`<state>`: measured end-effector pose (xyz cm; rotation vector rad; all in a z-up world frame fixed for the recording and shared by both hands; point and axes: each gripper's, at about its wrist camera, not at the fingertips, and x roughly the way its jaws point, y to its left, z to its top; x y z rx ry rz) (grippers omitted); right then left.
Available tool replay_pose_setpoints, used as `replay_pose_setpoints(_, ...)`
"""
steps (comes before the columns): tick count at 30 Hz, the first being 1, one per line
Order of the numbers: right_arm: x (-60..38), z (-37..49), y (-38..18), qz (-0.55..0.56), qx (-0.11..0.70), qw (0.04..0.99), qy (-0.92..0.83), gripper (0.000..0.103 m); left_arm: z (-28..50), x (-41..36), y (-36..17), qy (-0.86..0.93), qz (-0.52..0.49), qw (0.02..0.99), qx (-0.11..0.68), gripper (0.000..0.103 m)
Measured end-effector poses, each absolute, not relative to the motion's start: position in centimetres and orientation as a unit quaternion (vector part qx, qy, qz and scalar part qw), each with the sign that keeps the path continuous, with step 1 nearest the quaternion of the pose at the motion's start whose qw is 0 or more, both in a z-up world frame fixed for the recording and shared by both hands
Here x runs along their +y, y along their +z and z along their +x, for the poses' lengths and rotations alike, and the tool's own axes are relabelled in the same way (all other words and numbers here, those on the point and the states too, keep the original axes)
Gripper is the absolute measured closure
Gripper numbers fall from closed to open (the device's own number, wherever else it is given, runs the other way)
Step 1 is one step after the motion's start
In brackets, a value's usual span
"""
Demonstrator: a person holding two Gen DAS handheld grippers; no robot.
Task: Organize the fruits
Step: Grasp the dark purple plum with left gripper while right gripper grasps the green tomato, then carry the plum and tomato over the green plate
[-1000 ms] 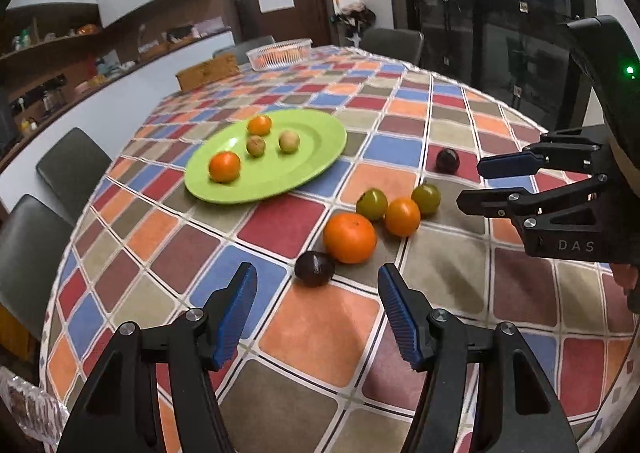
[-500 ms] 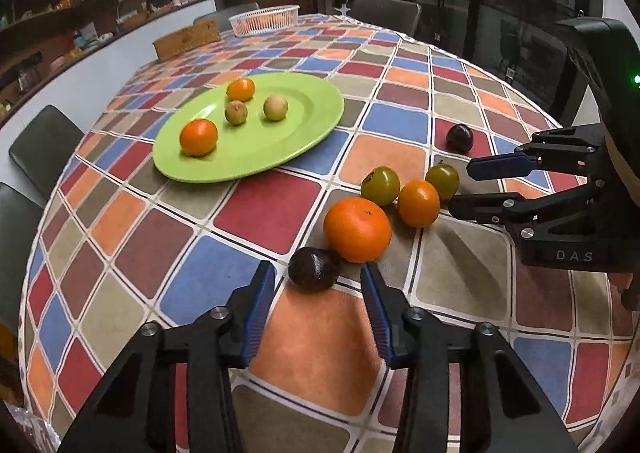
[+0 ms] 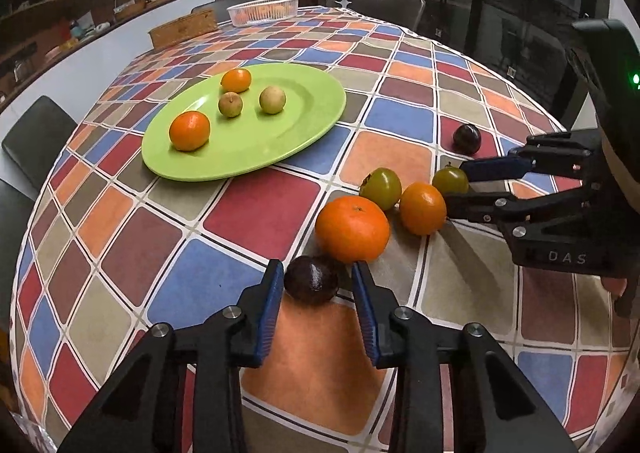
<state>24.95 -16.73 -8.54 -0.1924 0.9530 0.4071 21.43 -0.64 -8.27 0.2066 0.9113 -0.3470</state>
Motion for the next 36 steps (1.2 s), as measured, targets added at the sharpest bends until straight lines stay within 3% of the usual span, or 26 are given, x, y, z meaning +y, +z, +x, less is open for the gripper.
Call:
replay_pose_setpoints(7,-16.6,25.4,-8.7,-0.084,0.459,0.862,0.200,0.074,22.0,-0.4,-8.4,-0.162,0.081,0.878,0.443,0.074)
replay_pose_setpoints(36,-16.6,22.4,-2.2,-0.051,0.389,0.892,0.224,0.074,18.8,-0.8,-1.5,-0.162,0.047,0.918,0.359,0.075)
